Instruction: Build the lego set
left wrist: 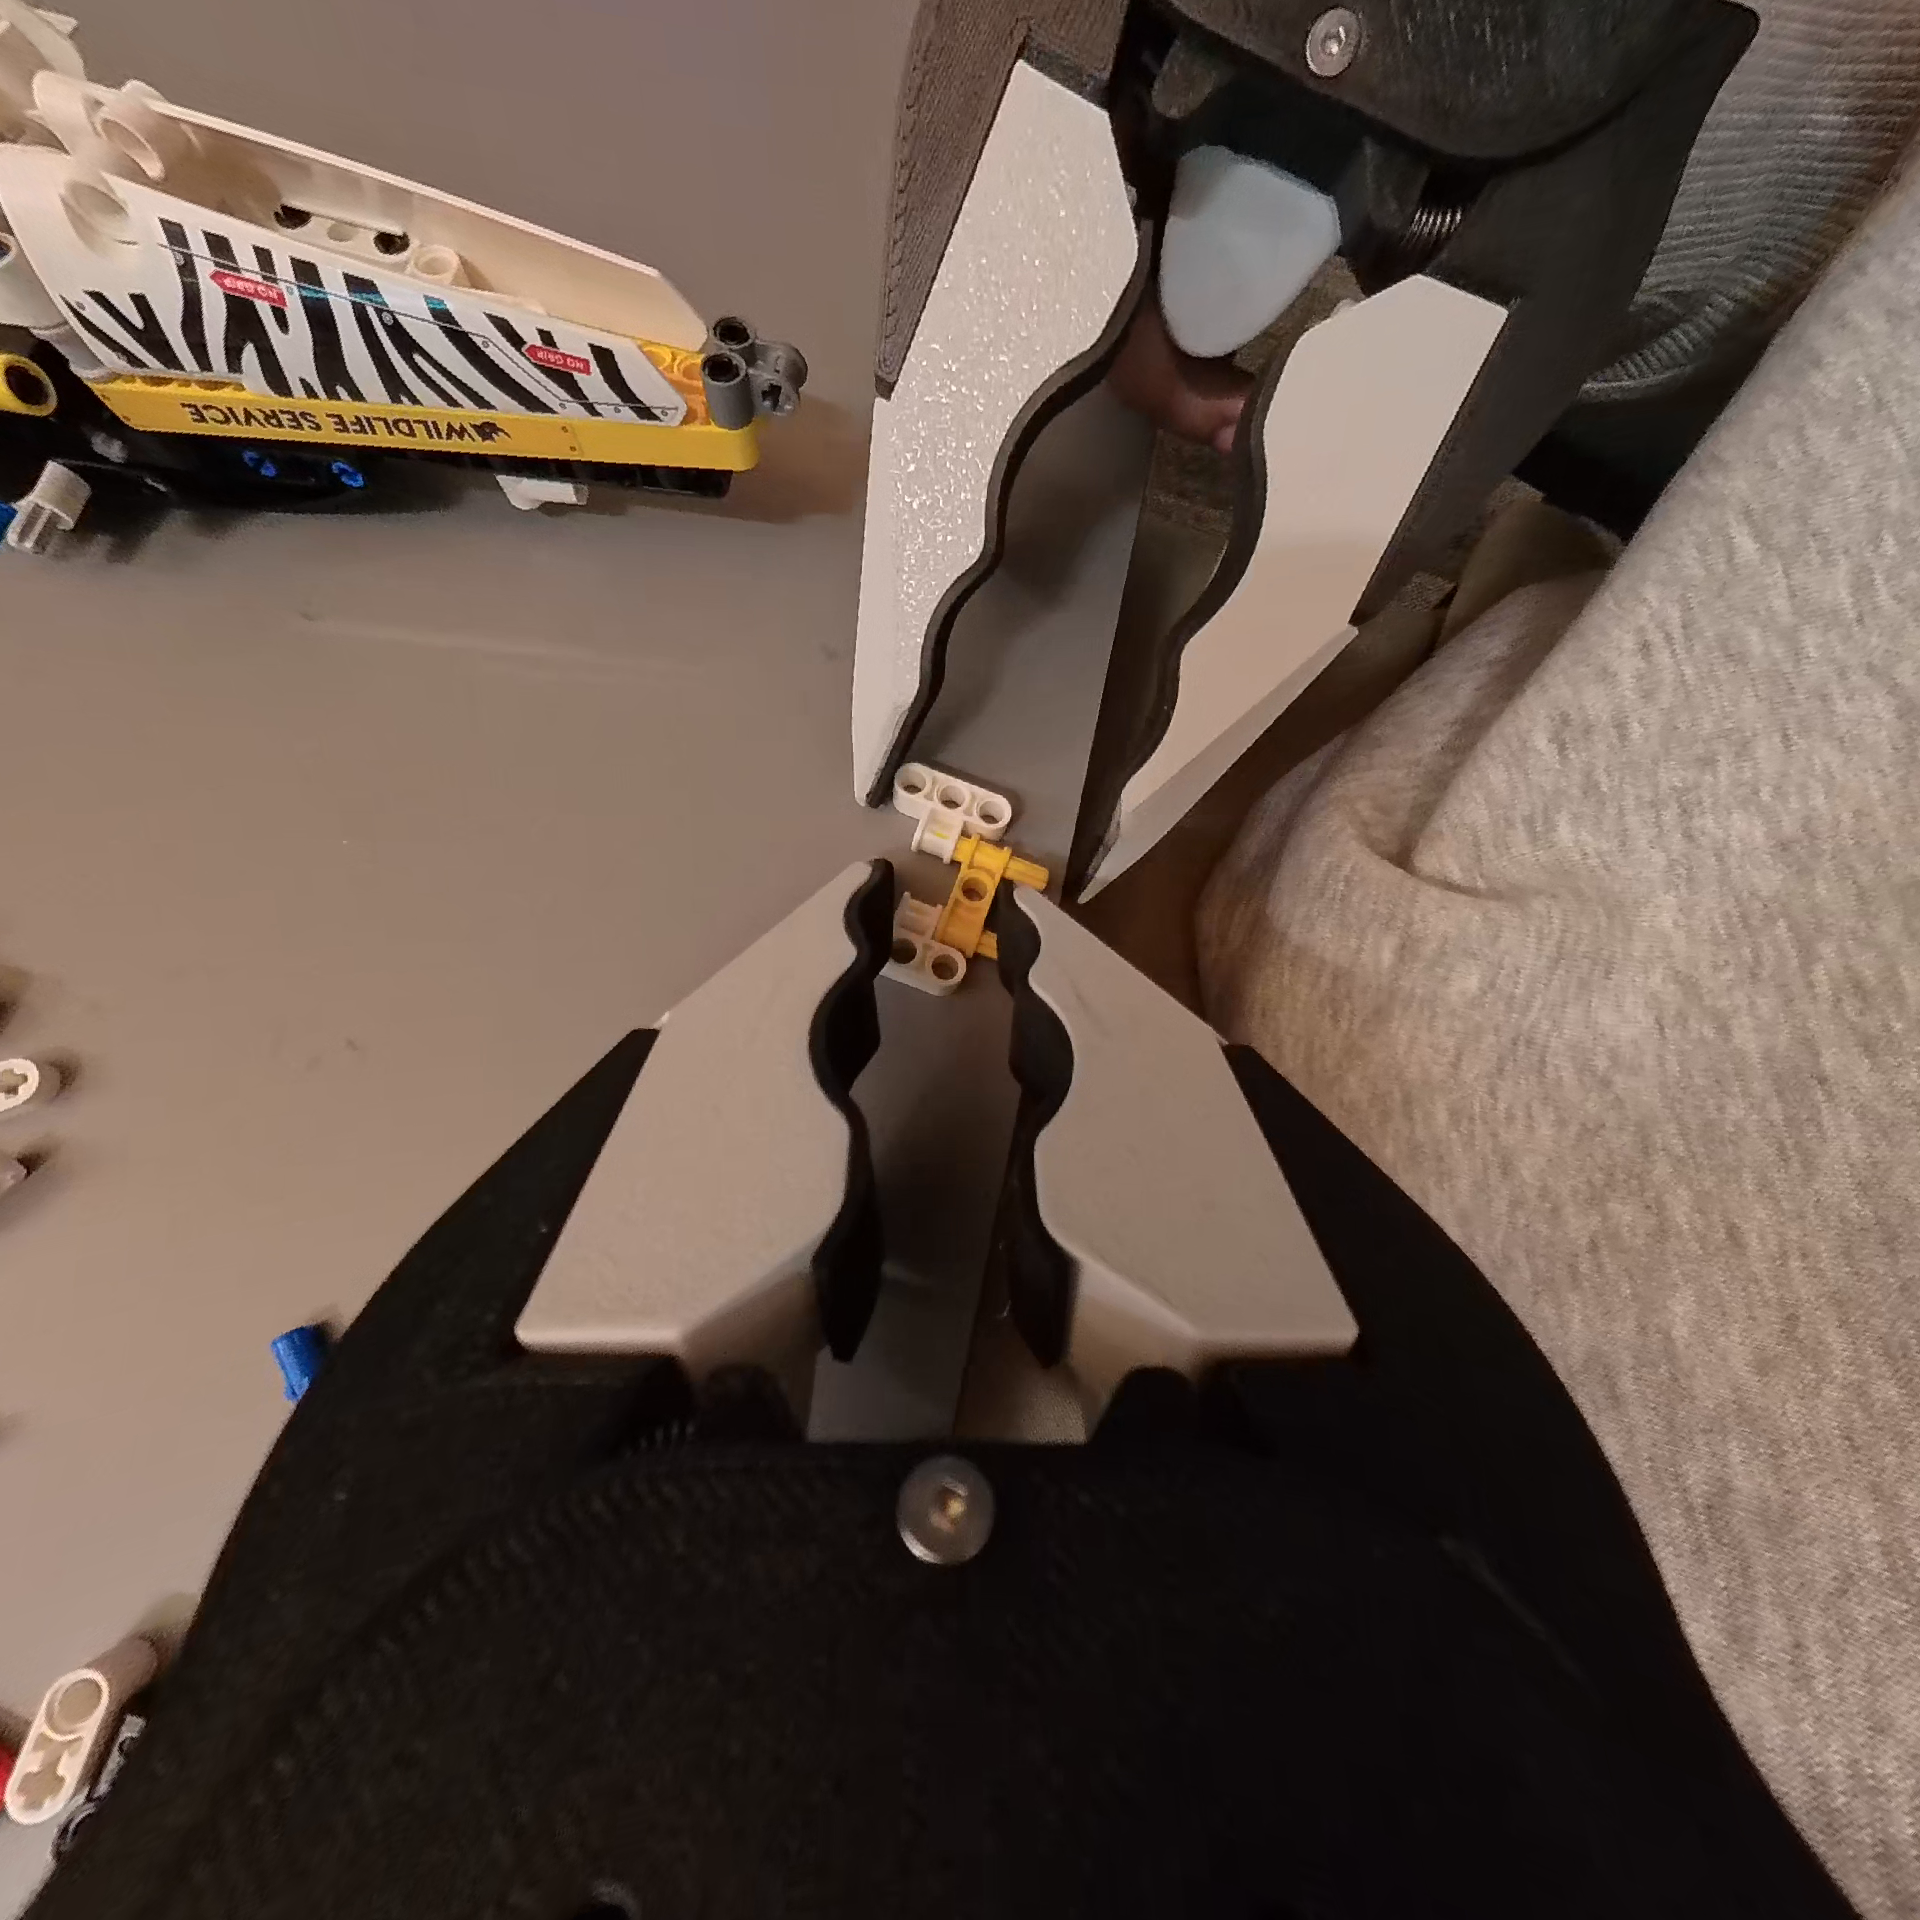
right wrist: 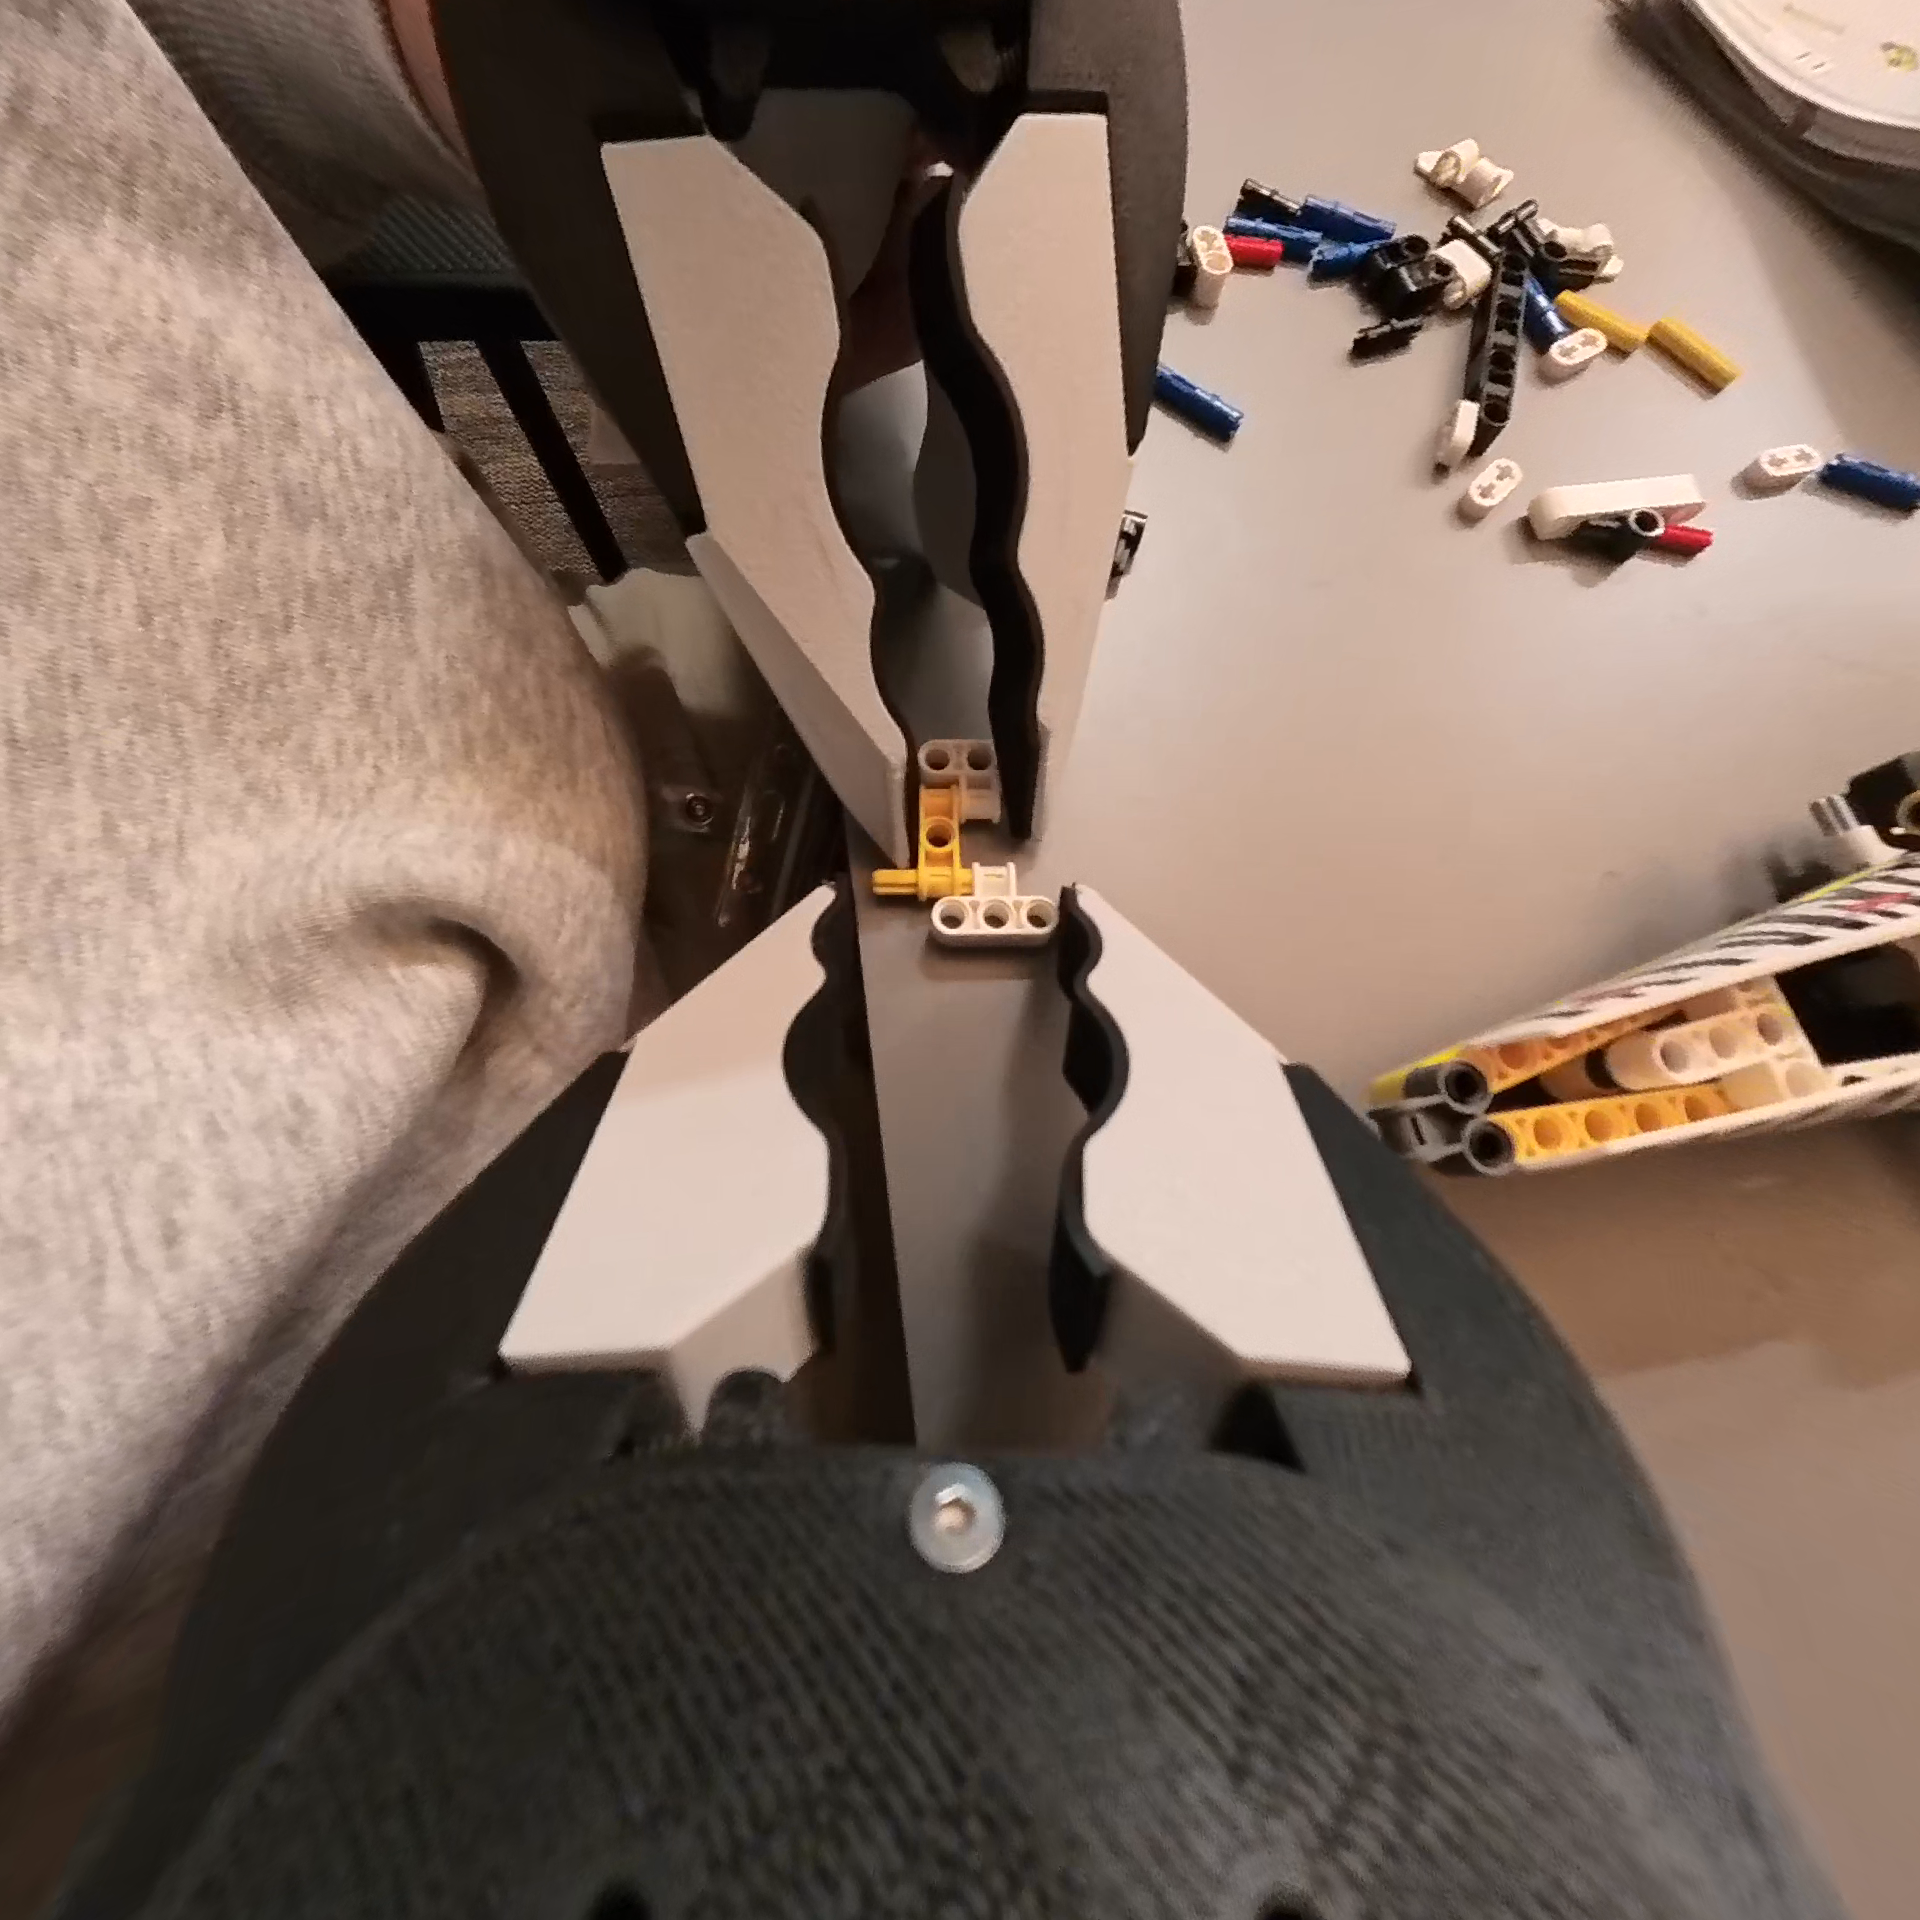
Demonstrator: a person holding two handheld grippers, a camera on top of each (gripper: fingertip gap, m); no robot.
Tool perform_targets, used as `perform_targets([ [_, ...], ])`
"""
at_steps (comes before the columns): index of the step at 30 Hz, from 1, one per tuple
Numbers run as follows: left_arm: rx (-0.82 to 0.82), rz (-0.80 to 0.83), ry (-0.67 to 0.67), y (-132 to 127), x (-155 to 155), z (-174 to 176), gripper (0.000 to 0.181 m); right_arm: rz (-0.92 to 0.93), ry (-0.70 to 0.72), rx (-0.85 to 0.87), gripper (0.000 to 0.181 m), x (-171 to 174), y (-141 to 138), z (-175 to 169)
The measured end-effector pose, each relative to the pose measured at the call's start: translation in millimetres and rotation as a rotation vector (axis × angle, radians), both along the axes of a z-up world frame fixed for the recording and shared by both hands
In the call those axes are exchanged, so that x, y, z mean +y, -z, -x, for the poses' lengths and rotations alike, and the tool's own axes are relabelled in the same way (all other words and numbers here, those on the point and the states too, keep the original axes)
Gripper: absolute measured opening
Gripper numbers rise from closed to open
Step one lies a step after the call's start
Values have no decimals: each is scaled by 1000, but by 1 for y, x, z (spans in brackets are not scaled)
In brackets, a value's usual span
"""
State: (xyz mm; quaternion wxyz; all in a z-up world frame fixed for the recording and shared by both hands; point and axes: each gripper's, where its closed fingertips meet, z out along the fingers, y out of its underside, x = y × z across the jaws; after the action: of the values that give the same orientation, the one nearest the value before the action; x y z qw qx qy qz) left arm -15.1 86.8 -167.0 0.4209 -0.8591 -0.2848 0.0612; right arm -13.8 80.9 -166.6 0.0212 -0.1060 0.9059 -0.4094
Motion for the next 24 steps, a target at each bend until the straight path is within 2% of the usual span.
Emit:
perform_targets([
  [1, 0, 0, 0, 0, 0, 0, 18, 0, 2, 1, 38, 0, 0, 0],
  [16, -14, -4, 9, -1, -2, -1, 19, 27, 19, -53, 33, 1, -7, 2],
  [24, -32, -4, 11, -2, -7, -9, 34, 5, 23, -23, 31, 3, -3, 3],
])
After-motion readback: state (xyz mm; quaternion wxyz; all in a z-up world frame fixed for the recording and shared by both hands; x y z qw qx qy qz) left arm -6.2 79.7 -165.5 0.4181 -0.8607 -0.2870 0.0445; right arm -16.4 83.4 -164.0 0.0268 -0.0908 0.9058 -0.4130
